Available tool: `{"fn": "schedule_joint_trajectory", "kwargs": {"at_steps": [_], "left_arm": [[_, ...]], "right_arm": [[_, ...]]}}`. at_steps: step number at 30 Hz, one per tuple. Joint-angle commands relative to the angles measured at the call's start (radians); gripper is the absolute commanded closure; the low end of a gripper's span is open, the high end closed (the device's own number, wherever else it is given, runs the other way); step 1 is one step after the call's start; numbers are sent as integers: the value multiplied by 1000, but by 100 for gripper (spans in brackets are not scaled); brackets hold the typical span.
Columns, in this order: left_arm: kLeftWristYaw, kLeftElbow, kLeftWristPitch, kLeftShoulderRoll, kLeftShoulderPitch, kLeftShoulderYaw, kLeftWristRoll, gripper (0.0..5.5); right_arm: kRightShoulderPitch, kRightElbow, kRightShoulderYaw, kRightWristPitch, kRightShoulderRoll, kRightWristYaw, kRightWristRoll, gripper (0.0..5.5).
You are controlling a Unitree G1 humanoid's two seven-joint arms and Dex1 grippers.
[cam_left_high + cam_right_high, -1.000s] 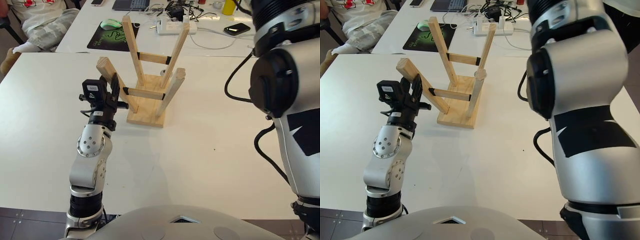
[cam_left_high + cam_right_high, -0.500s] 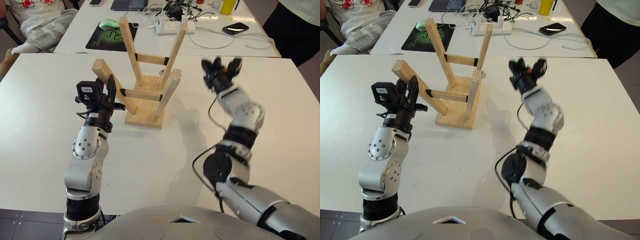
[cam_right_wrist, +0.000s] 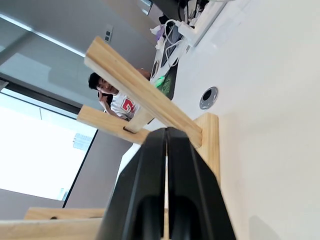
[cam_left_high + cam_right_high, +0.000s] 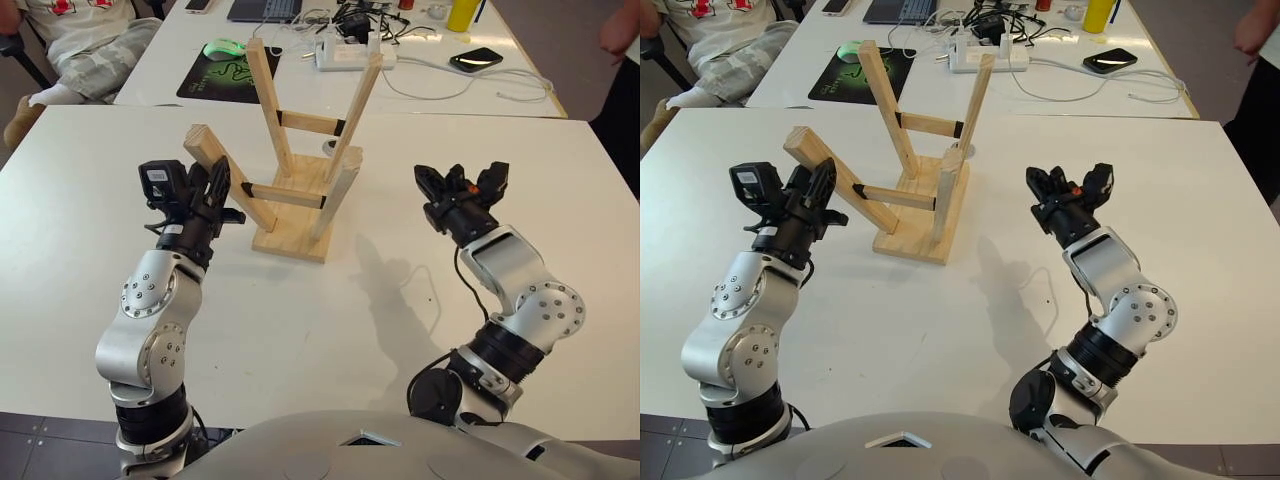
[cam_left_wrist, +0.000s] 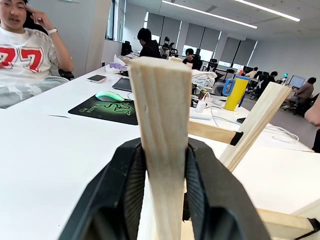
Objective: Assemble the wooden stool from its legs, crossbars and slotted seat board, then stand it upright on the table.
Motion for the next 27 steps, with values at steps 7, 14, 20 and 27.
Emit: {"fn": "schedule_joint_trajectory", "kwargs": {"at_steps": [7,14,20,27], "left_arm": [[-1,24,-36,-57,17,10,-57,408],[2,34,-55,-46,27,7,-39,316],[-28,20,-75,18,64,5,3,316],[-33,-62,-126,29,25,92,-71,316]], "right_arm": [[162,-8,175,-122,49,-50,100,550],[184,8,248,-189,-10,-67,144,550],[197,13,304,-227,-70,-65,107,550],[210,13,399,-215,-174,-9,-8,550]]}}
